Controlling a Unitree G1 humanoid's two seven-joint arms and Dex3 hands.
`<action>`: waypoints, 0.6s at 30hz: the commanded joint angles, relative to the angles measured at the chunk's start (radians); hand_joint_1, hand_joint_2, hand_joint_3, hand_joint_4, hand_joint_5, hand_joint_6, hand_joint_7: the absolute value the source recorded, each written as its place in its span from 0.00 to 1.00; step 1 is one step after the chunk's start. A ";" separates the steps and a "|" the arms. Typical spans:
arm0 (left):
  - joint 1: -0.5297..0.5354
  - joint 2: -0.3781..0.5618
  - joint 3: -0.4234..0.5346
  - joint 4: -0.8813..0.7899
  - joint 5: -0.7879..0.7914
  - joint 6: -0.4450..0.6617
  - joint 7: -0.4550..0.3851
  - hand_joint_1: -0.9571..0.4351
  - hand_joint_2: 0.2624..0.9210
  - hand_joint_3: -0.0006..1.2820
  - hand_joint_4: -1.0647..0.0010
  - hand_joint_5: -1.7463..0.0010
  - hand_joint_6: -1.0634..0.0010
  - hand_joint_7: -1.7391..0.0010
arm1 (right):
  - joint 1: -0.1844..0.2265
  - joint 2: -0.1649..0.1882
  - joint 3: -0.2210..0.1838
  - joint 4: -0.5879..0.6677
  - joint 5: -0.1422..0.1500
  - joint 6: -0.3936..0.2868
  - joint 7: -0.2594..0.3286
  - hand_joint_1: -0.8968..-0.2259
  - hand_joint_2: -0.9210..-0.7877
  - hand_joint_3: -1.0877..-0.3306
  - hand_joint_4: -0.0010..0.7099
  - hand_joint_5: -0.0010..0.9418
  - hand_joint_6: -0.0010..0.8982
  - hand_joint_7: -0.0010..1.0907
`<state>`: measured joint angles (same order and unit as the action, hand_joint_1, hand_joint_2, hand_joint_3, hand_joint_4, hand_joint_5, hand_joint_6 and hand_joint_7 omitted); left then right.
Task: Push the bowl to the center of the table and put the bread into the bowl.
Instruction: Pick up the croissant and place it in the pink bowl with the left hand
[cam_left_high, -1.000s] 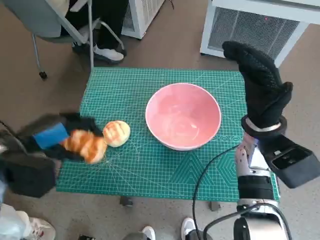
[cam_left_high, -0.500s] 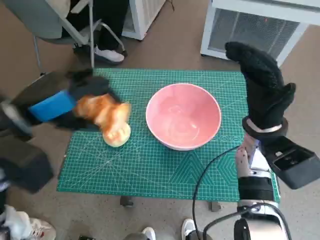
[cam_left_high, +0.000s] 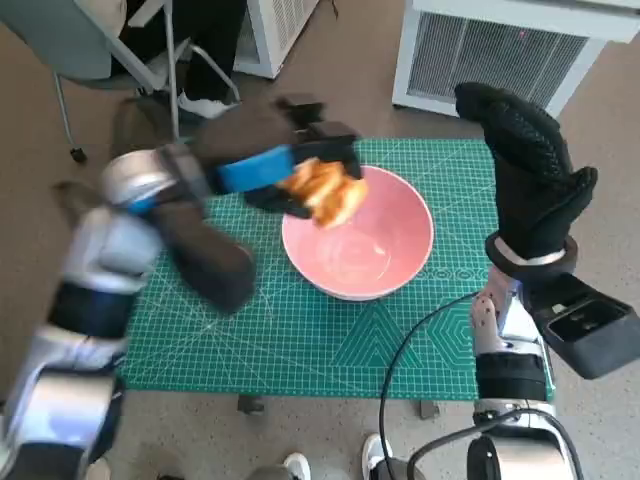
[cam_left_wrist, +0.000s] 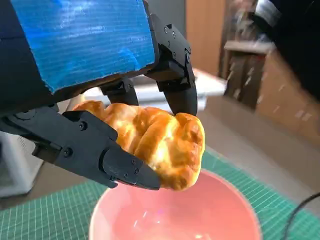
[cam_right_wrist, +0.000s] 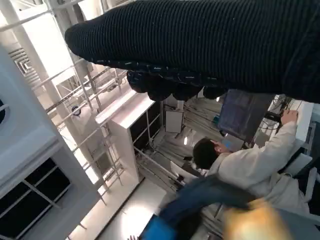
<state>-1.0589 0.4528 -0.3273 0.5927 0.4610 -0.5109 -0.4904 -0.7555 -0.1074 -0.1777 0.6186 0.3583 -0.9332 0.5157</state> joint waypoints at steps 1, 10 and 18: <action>-0.054 -0.056 -0.036 0.127 0.044 0.017 0.052 0.69 1.00 0.08 0.44 0.32 0.39 0.30 | 0.025 0.003 0.000 0.001 0.019 0.004 0.019 0.48 0.00 0.37 0.00 0.47 0.00 0.57; -0.062 -0.120 -0.078 0.250 0.053 0.090 0.002 0.65 0.99 0.11 0.58 0.64 0.57 0.55 | 0.039 -0.004 -0.004 -0.017 0.000 -0.002 0.009 0.49 0.00 0.36 0.00 0.47 0.00 0.57; -0.061 -0.118 -0.118 0.243 0.063 0.184 -0.124 0.50 0.89 0.01 0.96 0.98 0.78 0.96 | 0.046 -0.004 -0.006 -0.022 -0.020 -0.012 -0.010 0.50 0.00 0.36 0.00 0.47 0.00 0.57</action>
<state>-1.0971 0.3311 -0.4373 0.8509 0.5166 -0.3463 -0.5852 -0.7324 -0.1102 -0.1815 0.5940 0.3480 -0.9438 0.5163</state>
